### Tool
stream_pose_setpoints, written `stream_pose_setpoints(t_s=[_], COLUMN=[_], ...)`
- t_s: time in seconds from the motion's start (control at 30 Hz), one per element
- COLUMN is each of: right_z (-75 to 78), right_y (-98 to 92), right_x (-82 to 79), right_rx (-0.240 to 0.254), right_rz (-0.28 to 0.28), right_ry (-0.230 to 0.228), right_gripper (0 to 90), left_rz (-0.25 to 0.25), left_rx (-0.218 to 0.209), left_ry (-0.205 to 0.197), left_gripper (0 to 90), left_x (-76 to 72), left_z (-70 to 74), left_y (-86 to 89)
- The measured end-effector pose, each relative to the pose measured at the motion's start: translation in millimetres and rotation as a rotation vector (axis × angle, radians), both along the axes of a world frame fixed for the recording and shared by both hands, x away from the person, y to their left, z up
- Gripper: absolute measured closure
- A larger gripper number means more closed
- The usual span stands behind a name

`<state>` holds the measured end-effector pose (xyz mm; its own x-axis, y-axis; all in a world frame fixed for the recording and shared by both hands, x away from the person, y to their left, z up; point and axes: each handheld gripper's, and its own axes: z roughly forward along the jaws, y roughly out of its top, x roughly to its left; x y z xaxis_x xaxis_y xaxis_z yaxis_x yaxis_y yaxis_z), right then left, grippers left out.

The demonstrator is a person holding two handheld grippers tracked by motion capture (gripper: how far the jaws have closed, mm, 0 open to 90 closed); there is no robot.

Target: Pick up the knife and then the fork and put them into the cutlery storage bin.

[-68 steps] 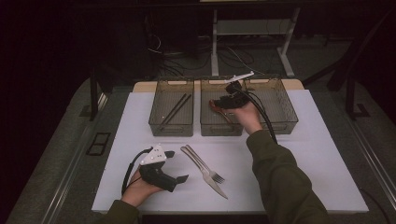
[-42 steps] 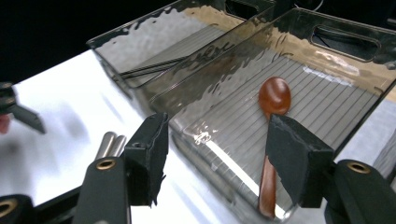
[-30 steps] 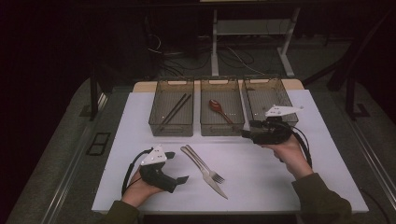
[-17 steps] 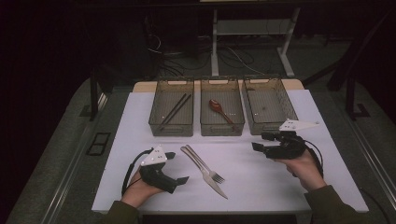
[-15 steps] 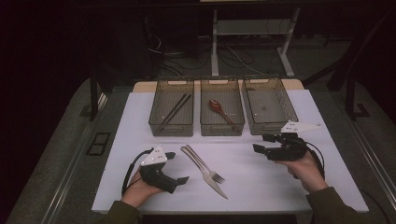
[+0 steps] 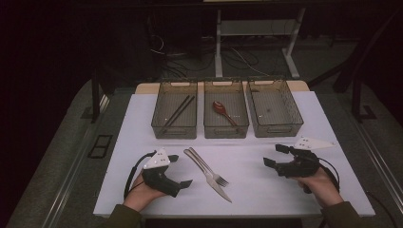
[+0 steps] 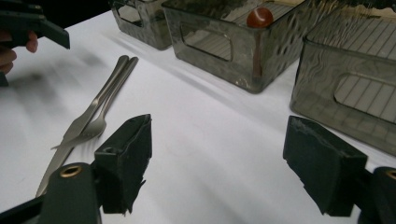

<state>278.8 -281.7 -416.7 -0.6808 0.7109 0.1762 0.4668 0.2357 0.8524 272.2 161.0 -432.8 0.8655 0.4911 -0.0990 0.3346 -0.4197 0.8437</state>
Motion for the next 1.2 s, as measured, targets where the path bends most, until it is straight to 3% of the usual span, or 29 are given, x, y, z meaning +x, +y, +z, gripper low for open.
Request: stream_pose_setpoints(t_s=[0.27, 0.67, 0.8, 0.87, 1.2], right_z=[-11.9, -22.1, -21.6, -22.0, -23.0], right_y=[-6.1, -14.3, -13.2, -12.8, -11.9], right_x=[-14.2, -16.4, -15.9, -16.1, -15.7], right_rx=[-0.042, -0.028, -0.027, -0.032, -0.037], right_rz=[0.001, -0.014, -0.016, -0.014, -0.013], right_ry=[-0.002, 0.014, 0.012, 0.012, 0.014], right_gripper=[17.7, 17.6, 17.6, 17.6, 17.6], left_rz=[0.009, 0.021, 0.018, -0.005, -0.144], left_rx=[-0.013, -0.023, -0.019, -0.018, -0.012], left_ry=[0.0, -0.008, -0.001, 0.008, 0.073], left_gripper=[0.0, 1.5, 16.8, 21.0, 60.5], left_x=[-0.2, -2.5, -4.7, -5.4, -8.1], left_z=[0.6, 4.8, 6.1, 6.4, 3.9], left_y=[0.3, -0.9, -4.1, -6.7, -30.5])
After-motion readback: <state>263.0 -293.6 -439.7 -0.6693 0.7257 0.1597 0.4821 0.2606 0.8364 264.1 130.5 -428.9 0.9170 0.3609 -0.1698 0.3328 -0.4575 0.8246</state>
